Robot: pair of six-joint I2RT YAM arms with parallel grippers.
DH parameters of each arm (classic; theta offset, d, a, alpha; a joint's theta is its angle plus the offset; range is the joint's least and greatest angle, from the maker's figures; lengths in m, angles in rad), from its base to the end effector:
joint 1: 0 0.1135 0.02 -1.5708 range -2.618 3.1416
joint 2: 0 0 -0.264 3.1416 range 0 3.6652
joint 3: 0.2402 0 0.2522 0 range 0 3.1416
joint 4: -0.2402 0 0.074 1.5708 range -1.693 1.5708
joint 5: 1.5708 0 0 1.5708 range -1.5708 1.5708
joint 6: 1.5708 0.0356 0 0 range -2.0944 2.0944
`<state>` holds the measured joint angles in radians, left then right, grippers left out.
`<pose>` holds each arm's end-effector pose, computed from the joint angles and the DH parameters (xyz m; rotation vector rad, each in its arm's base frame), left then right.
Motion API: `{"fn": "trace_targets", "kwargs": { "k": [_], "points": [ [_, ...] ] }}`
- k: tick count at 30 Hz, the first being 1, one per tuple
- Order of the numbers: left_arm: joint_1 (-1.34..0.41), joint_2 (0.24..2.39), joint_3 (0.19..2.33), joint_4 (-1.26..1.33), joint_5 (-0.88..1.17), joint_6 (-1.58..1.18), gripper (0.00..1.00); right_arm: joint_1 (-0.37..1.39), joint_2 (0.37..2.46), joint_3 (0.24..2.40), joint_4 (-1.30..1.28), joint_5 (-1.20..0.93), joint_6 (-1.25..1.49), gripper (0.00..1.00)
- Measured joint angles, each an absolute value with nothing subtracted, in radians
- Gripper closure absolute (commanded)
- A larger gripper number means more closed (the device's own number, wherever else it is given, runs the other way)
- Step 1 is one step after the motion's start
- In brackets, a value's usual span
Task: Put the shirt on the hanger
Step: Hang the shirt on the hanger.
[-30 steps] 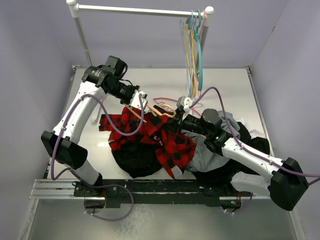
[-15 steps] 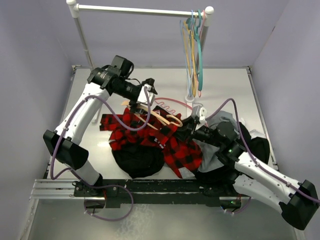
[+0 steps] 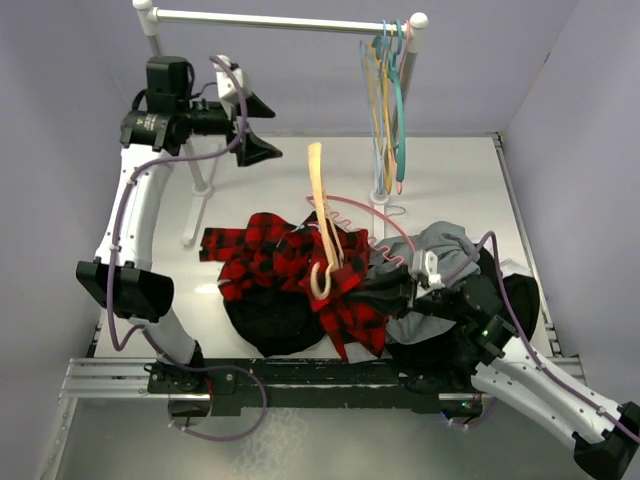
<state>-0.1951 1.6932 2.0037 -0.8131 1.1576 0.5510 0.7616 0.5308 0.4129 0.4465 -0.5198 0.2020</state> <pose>0.3317 -0.0988 0.4650 1.2607 1.3756 -0.9371 0.0905 0.1107 0.3118 -0.8166 1.1069 1.1388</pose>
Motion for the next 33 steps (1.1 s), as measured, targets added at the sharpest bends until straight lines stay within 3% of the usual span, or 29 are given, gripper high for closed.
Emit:
{"fn": "trace_targets", "kwargs": {
  "k": [8,16,23,28,33],
  "points": [
    [-0.136,1.818,2.170,-0.945,1.225,0.516,0.01,0.799,0.482,0.348,0.447,-0.651,0.180,1.00],
    [-0.150,1.648,1.819,-0.884,1.149,0.521,0.01,0.813,0.593,0.393,0.355,-0.636,0.143,1.00],
    [-0.198,1.479,1.538,-1.042,1.033,1.053,0.01,0.866,0.754,0.508,0.190,-0.544,0.065,1.00],
    [-0.220,1.489,1.534,-1.147,0.952,1.432,0.01,0.872,0.735,0.506,0.145,-0.512,0.018,1.00],
    [-0.366,1.492,1.534,-1.189,0.824,1.652,0.00,0.877,0.788,0.541,0.087,-0.469,-0.033,1.00]
  ]
}}
